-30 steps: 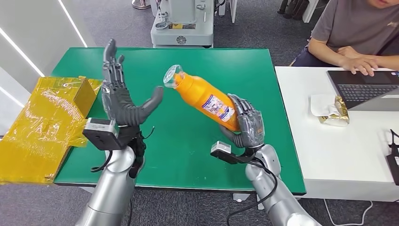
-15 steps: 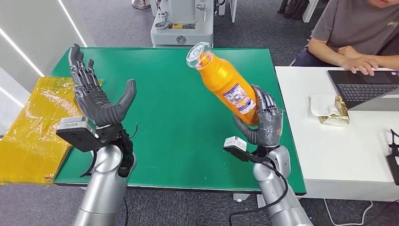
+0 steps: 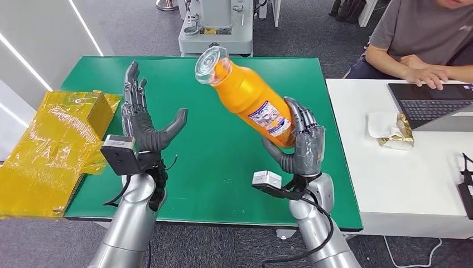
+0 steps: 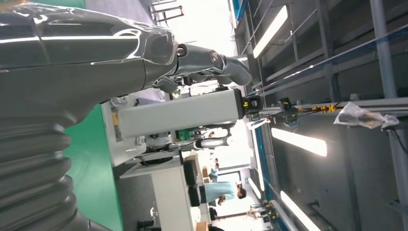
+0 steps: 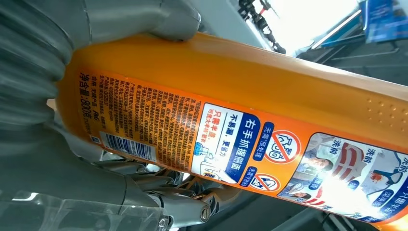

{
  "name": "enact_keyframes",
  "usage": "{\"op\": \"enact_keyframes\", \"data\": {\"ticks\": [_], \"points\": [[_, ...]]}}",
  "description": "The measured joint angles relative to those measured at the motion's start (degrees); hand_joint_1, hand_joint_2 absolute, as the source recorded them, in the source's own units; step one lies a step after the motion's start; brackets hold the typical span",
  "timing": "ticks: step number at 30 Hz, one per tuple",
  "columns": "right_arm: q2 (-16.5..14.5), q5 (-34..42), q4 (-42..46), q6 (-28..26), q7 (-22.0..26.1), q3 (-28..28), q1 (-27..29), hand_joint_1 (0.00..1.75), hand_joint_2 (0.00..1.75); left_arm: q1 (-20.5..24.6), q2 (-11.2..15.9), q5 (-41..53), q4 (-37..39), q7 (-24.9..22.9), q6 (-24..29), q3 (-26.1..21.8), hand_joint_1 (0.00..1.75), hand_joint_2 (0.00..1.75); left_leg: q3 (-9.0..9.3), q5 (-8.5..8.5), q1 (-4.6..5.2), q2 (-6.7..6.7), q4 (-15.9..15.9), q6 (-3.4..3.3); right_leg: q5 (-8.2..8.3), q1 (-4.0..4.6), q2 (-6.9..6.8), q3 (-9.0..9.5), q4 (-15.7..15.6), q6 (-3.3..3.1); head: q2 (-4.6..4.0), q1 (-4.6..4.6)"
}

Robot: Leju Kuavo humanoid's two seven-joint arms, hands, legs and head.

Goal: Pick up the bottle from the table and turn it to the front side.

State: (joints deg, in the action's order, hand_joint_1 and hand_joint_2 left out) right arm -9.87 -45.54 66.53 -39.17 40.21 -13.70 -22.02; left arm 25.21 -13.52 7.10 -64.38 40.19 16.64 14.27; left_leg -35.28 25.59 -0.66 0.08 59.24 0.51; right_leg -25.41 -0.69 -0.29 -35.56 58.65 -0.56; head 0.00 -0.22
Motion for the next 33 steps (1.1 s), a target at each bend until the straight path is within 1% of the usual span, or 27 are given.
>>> {"op": "enact_keyframes", "data": {"ticks": [6, 11, 17, 22, 28, 33], "points": [[-0.07, 1.15, -3.93, 0.00, -0.01, -2.10, -1.27, 1.75, 1.75, 0.42, -0.29, -0.17, 1.39, 0.00, -2.30, 0.02, 0.00, 1.75, 0.00, 0.00, 0.00, 0.00, 0.00, 0.00, 0.00, 0.00, 0.00, 0.00, 0.00, 0.00, 0.00, 0.01], [-0.07, 2.76, -7.55, 0.00, -0.01, -4.04, -2.72, 1.75, 1.75, 0.64, -0.38, -0.27, 2.00, 0.00, -3.08, 0.10, 0.00, 1.75, 0.00, 0.00, 0.00, 0.01, 0.00, 0.00, 0.00, 0.00, 0.01, 0.00, 0.00, 0.00, 0.00, 0.01], [-0.07, 5.28, -13.54, 0.00, -0.01, -7.87, -5.48, 1.75, 1.75, 0.71, -0.39, -0.55, 2.47, 0.00, -3.51, 0.92, 0.00, 1.75, 0.01, 0.00, 0.00, 0.02, 0.00, 0.00, 0.01, 0.00, 0.03, 0.00, 0.00, 0.00, 0.00, 0.00], [-0.24, 7.11, -18.33, 0.00, -0.45, -11.48, -8.95, 1.75, 1.75, 0.81, -0.50, -0.98, 3.06, 0.03, -3.78, 1.39, 0.00, 1.75, 0.01, 0.00, 0.00, 0.03, 0.00, 0.00, 0.01, 0.00, 0.05, 0.00, 0.01, 0.00, 0.00, 0.00], [-1.81, 7.52, -22.25, 0.00, -0.78, -14.39, -13.04, 1.75, 1.75, 1.28, -1.12, -1.23, 3.81, 0.08, -3.94, 1.47, 0.00, 1.75, 0.02, -0.01, 0.00, 0.02, 0.01, 0.01, 0.01, 0.00, 0.05, 0.00, 0.01, -0.01, 0.00, 0.00], [-3.26, 6.58, -24.06, 0.00, -0.76, -15.69, -14.37, 1.75, 1.75, 1.65, -1.60, -1.15, 4.45, 0.09, -4.15, 1.49, 0.00, 1.75, 0.02, -0.01, -0.01, 0.02, 0.00, 0.01, 0.01, 0.00, 0.05, 0.00, 0.01, -0.01, 0.00, 0.00]]}}
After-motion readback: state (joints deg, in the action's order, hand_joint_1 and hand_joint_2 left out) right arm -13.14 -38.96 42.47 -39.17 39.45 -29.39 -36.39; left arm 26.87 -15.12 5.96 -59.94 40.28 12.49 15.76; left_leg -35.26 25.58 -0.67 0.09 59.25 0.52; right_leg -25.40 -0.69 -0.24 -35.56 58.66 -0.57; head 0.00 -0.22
